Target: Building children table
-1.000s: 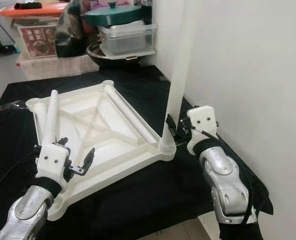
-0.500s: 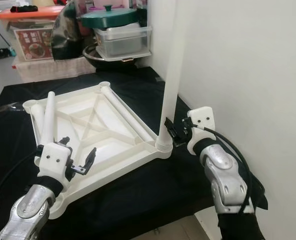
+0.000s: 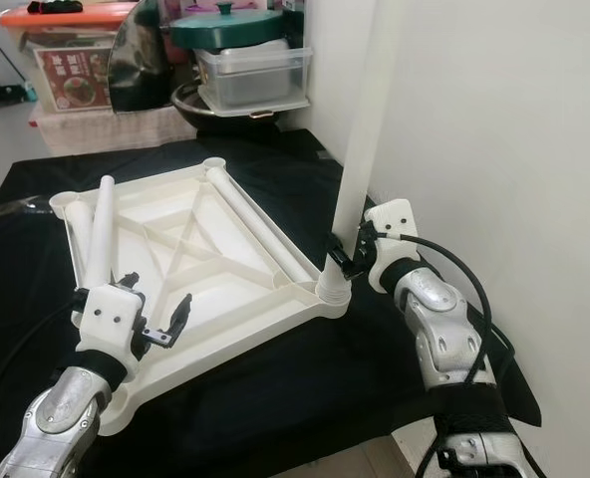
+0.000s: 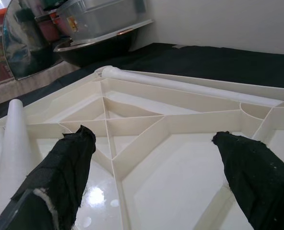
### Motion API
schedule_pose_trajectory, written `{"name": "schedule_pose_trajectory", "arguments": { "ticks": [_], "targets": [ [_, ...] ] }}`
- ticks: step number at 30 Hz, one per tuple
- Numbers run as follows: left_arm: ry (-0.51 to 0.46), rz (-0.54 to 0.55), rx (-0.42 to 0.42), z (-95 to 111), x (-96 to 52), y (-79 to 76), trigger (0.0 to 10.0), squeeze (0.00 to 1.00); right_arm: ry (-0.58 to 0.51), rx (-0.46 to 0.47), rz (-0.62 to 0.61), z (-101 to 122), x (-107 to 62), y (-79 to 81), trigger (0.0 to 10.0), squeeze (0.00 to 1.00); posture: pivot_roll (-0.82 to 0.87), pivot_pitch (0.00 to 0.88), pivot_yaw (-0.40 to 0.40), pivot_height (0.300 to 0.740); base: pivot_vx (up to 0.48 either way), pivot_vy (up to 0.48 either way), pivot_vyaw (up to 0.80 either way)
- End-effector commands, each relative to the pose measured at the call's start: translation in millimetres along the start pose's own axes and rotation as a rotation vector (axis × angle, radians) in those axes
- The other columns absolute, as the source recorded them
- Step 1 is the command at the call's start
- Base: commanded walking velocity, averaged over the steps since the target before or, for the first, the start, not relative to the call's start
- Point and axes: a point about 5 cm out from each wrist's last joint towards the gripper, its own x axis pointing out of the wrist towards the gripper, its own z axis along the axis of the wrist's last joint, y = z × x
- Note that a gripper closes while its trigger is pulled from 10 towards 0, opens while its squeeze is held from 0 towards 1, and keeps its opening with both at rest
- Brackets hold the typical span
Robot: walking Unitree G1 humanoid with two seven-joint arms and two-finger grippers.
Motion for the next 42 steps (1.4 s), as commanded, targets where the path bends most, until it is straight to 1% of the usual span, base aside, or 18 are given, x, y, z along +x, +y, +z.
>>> {"name": "schedule_pose_trajectory", "arguments": {
  "ticks": [1, 6, 7, 9, 10, 17, 20, 23, 24, 27, 29, 31, 32, 34, 38, 40, 41, 42],
  "targets": [
    [0.003, 0.0, 0.003, -2, 0.7, -1.1, 10.0, 0.0, 0.002, -0.013, -0.013, 0, 1.5, -6.4, 10.0, 0.0, 0.07, 0.0, -0.033, 0.74, 0.0, 0.0, 0.0],
    [-0.002, -0.003, 0.004, -1, 1.9, -2.1, 10.0, 0.0, -0.006, 0.021, 0.0, 1, 18.4, -15.5, 10.0, 0.0, 0.07, 0.0, -0.035, 0.74, 0.0, 0.0, 0.0],
    [-0.002, -0.002, 0.004, -1, 1.9, -2.2, 10.0, 0.0, -0.012, 0.037, 0.008, 2, 21.1, -16.2, 7.8, 0.0, 0.09, 0.0, -0.044, 0.74, 0.0, 0.0, 0.0],
    [-0.001, 0.0, 0.005, -1, 1.8, -2.2, 10.0, 0.0, -0.02, 0.054, 0.017, 2, 23.5, -16.5, 7.8, 0.0, 0.09, 0.0, -0.044, 0.74, 0.0, 0.0, 0.0],
    [0.0, 0.002, 0.005, -2, 1.6, -2.2, 10.0, 0.0, -0.025, 0.06, 0.026, 2, 23.7, -16.7, 0.0, 0.0, 0.09, 0.0, -0.046, 0.74, 0.0, 0.0, 0.0],
    [0.003, 0.001, 0.005, -3, 1.1, -2.5, 10.0, 0.0, -0.005, 0.077, 0.036, -4, 21.3, -18.3, 0.0, 0.0, 0.08, 0.0, -0.043, 0.74, 0.0, 0.0, 0.0],
    [0.004, -0.004, 0.005, -3, 1.4, -3.3, 10.0, 0.0, 0.072, 0.085, -0.052, -14, 20.3, -22.9, 0.0, 0.0, 0.08, 0.0, -0.041, 0.74, 0.0, 0.0, 0.0],
    [0.005, -0.006, 0.004, -3, 1.6, -3.5, 10.0, 0.0, 0.162, 0.153, -0.192, -26, 19.7, -27.2, 0.0, 0.0, 0.08, 0.0, -0.041, 0.74, 0.0, 0.0, 0.0],
    [0.006, -0.006, 0.005, -3, 1.7, -3.6, 10.0, 0.0, 0.201, 0.203, -0.302, -30, 19.1, -28.1, 0.0, 0.0, 0.07, 0.0, -0.04, 0.74, 0.0, 0.0, 0.0],
    [0.007, -0.007, 0.004, -4, 1.6, -3.6, 10.0, 0.0, 0.236, 0.27, -0.398, -34, 19.6, -22.7, 0.0, 0.0, 0.07, 0.0, -0.041, 0.74, 0.0, 0.0, 0.0],
    [0.009, -0.008, 0.005, -4, 1.7, -4.0, 10.0, 0.0, 0.258, 0.327, -0.492, -34, 21.9, -12.4, 0.0, 0.0, 0.08, 0.0, -0.04, 0.74, 0.0, 0.0, 0.0],
    [0.011, -0.009, 0.006, -4, 1.9, -4.3, 10.0, 0.0, 0.257, 0.446, -0.557, -25, 34.3, 22.5, 0.0, 0.0, 0.08, 0.0, -0.041, 0.74, 0.0, 0.0, 0.0],
    [0.011, -0.009, 0.006, -4, 1.9, -4.3, 10.0, 0.0, 0.257, 0.446, -0.557, -25, 34.3, 22.5, 0.0, 0.0, 0.08, 0.0, -0.041, 0.74, 0.0, 0.0, 0.0],
    [0.015, -0.01, 0.009, -5, 3.0, -4.7, 10.0, 0.0, 0.285, 0.541, -0.548, -14, 51.0, 64.5, 0.0, 0.0, 0.09, 0.0, -0.049, 0.74, 0.0, 0.0, 0.0],
    [0.021, -0.005, 0.014, -6, 4.1, -4.5, 10.0, 0.0, 0.337, 0.545, -0.494, -6, 59.9, 100.6, 0.0, 0.0, 0.1, 0.0, -0.061, 0.74, 0.0, 0.0, 0.0],
    [0.022, -0.004, 0.014, -6, 4.2, -4.4, 10.0, 0.0, 0.348, 0.541, -0.486, -5, 60.5, 105.4, 0.0, 0.0, 0.1, 0.0, -0.061, 0.74, 0.0, 0.0, 0.0],
    [0.024, -0.002, 0.014, -6, 4.2, -4.2, 10.0, 0.0, 0.382, 0.534, -0.475, -5, 60.3, 109.3, 7.9, 0.0, 0.09, 0.0, -0.061, 0.74, 0.0, 0.0, 0.0],
    [0.025, -0.001, 0.015, -7, 4.2, -4.2, 10.0, 0.0, 0.393, 0.537, -0.459, -5, 60.2, 110.4, 10.0, 0.0, 0.09, 0.0, -0.061, 0.74, 0.0, 0.0, 0.0]
  ]
}}
